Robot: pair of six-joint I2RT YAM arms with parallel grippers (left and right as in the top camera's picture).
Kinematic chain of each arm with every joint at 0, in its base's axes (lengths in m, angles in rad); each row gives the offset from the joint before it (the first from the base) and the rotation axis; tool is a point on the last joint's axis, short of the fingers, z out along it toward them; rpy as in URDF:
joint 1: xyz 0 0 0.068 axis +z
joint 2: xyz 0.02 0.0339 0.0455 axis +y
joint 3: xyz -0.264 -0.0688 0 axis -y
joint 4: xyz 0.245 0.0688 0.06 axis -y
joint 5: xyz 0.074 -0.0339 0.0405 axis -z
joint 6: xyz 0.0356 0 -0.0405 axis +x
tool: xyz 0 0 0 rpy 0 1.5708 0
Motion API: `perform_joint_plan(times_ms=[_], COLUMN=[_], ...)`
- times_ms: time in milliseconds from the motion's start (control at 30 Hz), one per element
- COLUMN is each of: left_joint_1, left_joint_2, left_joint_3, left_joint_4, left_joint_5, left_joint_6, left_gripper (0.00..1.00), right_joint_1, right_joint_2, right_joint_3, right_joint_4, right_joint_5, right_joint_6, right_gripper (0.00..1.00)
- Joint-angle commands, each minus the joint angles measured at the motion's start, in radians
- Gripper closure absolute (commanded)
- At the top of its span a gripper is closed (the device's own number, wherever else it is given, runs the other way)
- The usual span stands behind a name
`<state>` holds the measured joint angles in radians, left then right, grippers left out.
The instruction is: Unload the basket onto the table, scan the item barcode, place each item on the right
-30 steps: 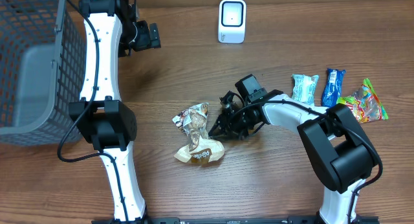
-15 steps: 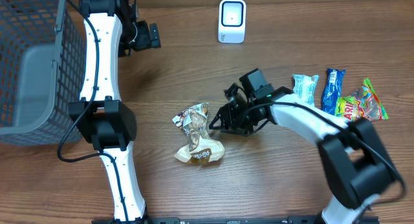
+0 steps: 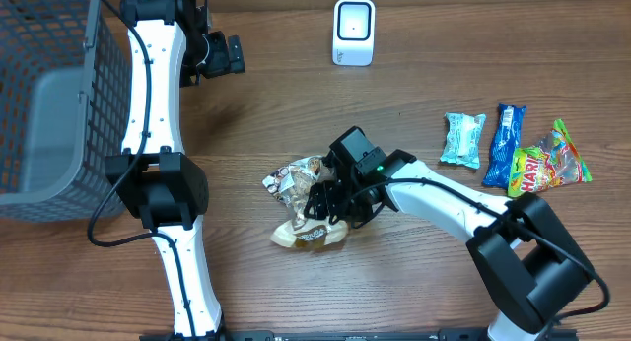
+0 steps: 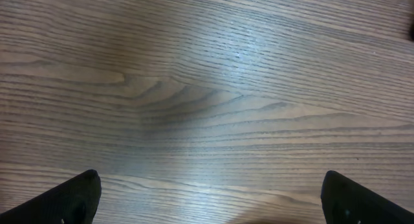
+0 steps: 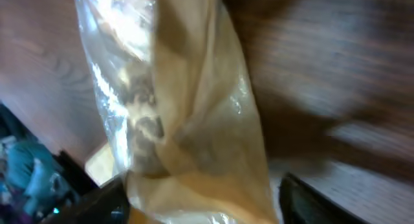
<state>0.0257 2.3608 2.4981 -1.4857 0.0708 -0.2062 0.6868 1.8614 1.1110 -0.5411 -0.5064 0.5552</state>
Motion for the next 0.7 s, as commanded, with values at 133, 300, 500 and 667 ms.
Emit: perform_joint_plan(times_ms=[133, 300, 500, 667], left_joint_1=[-0.008, -0.008, -0.008, -0.008], left_joint_2=[0.002, 0.002, 0.002, 0.002], left_joint_3=[-0.008, -0.008, -0.008, -0.008], left_joint_4=[0.002, 0.002, 0.001, 0.001], left_joint_5=[0.007, 0.006, 0.006, 0.007], left_joint_6=[0.019, 0.019, 0.019, 0.019], left_gripper=[0.00, 0.00, 0.00, 0.00], right_joint_1=[-0.018, -0.043, -0.069, -0.049], right_joint_2=[0.056, 0.045, -0.030, -0.071], right_joint_3=[0.004, 0.026, 0.076, 0.174], right_joint_4=[0.028, 0.014, -0.123, -0.278], right_joint_5=[-0.011, -0.010, 0.198, 0.467], right_joint_6=[0.051, 0.035, -0.040, -0.085], right_gripper=[0.72, 0.96, 0.96, 0.96])
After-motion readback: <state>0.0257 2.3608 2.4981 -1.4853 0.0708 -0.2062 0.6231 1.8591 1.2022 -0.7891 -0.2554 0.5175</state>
